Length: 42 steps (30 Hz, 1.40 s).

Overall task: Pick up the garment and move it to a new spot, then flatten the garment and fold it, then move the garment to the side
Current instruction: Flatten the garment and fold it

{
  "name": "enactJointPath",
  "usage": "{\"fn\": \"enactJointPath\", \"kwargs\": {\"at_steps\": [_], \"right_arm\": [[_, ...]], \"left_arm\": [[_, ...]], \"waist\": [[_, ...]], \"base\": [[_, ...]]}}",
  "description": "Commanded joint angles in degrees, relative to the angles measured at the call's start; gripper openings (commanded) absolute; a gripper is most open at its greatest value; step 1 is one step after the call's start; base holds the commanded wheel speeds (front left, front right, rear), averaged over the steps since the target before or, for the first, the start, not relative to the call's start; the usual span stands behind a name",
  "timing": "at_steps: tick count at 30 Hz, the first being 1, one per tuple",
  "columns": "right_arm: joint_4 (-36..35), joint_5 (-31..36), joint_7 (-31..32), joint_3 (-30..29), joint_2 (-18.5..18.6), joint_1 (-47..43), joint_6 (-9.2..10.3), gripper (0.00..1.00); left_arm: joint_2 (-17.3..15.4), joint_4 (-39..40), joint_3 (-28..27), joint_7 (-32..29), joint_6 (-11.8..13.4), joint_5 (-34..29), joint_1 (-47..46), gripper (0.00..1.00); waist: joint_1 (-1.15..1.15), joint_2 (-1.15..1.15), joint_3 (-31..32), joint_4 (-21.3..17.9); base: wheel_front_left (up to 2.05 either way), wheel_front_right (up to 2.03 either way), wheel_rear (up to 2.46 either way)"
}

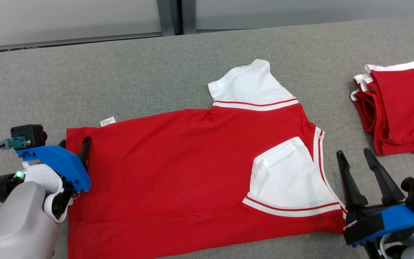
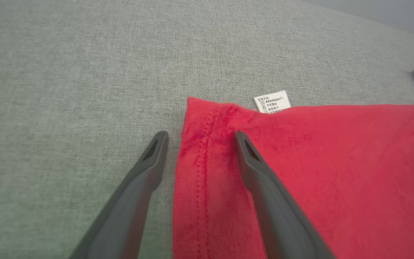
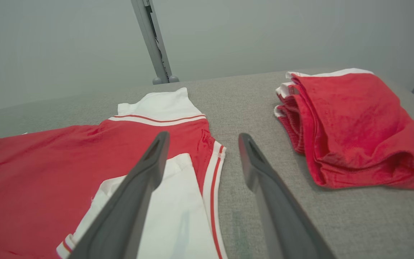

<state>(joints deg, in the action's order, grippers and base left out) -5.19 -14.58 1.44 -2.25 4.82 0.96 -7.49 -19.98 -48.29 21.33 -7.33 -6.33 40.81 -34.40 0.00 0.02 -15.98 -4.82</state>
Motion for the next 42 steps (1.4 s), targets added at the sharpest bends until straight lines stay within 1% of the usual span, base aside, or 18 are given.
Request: {"fn": "enactJointPath", "kwargs": {"at_steps": [1,2,3,4,9,13,16,21,25,32,35,37,41,42], "right_arm": [[0.35,-0.42,-0.06,0.0,0.39,1.16,0.0,1.0],[0.71,-0.63,-0.05,0.0,0.64,1.58,0.0,1.0],[1.1,-0.78,-0.03,-0.02,0.86,2.07,0.0,1.0],[1.54,-1.1,0.02,-0.05,1.04,2.69,0.0,1.0],[5.27,-2.78,-0.83,-0.32,3.29,8.37,0.0,1.0],[11.85,-4.62,0.14,1.33,6.12,15.96,0.0,1.0],[18.33,-6.18,0.58,3.47,7.65,22.45,0.0,1.0],[30.2,-8.36,1.21,7.85,8.38,33.95,0.0,1.0],[39.85,-8.85,2.31,10.98,8.92,43.19,0.0,1.0],[55.02,-8.37,3.4,12.78,9.38,55.36,0.0,1.0],[59.78,-8.02,3.65,14.19,9.82,58.82,0.0,1.0],[60.89,-7.94,3.36,14.45,9.86,59.64,0.0,1.0],[65.65,-8.86,4.42,16.22,9.31,62.27,0.0,1.0],[66.39,-9.24,4.82,16.77,8.95,62.55,0.0,0.67]], "left_arm": [[-0.01,-0.95,0.29,0.39,-0.35,0.1,-1.35,0.84],[0.21,-1.84,0.51,0.77,-0.58,0.33,-1.86,0.65],[0.37,-2.6,0.8,1.06,-0.76,0.45,-2.37,0.2],[0.58,-3.31,0.98,1.32,-0.87,0.77,-2.73,0.0],[1.08,-5.49,2.5,3.94,-1.29,1.41,-4.37,0.0],[1.94,-6.02,3.83,5.62,-1.31,2.19,-5.47,0.0],[2.7,-6.25,4.96,6.63,-1.15,2.36,-6.63,0.0],[3.98,-6.07,7.16,7.58,-1.17,2.99,-9.13,0.0],[4.84,-5.67,8.85,8.26,-1.17,3.4,-11.67,0.0],[6.24,-4.95,12.08,9.59,-1.17,4.15,-15.49,0.0],[6.46,-5.0,13.45,10.06,-1.07,4.86,-16.22,0.0],[6.5,-5.08,13.9,10.15,-1.05,5.12,-16.3,0.0],[6.39,-5.26,15.44,10.57,-1.04,6.37,-16.65,0.0],[6.29,-5.29,15.77,10.66,-1.04,6.71,-16.68,0.0]], "waist": [[0.0,-0.02,-0.2,-0.02],[0.0,-0.02,-0.36,-0.01],[0.0,-0.02,-0.52,0.02],[0.0,-0.02,-0.62,0.04],[0.0,-0.02,-0.88,0.36],[0.0,-0.02,-1.16,1.67],[0.0,-0.02,-1.96,2.92],[0.0,-0.02,-4.25,5.5],[0.0,-0.02,-7.05,7.67],[0.0,-0.02,-11.44,10.64],[0.0,-0.02,-12.31,11.29],[0.0,-0.02,-12.47,11.46],[0.0,-0.02,-12.79,11.71],[0.0,-0.02,-12.77,11.7]], "base": [[0.0,0.0,0.0],[0.0,0.0,0.0],[0.0,0.0,0.0],[0.0,0.0,0.0],[0.0,0.0,0.0],[0.0,0.0,0.0],[0.0,0.0,0.0],[0.0,0.0,0.0],[0.0,0.0,0.0],[0.0,0.0,0.0],[0.0,0.0,0.0],[0.0,0.0,0.0],[0.0,0.0,0.0],[0.0,0.0,0.0]]}}
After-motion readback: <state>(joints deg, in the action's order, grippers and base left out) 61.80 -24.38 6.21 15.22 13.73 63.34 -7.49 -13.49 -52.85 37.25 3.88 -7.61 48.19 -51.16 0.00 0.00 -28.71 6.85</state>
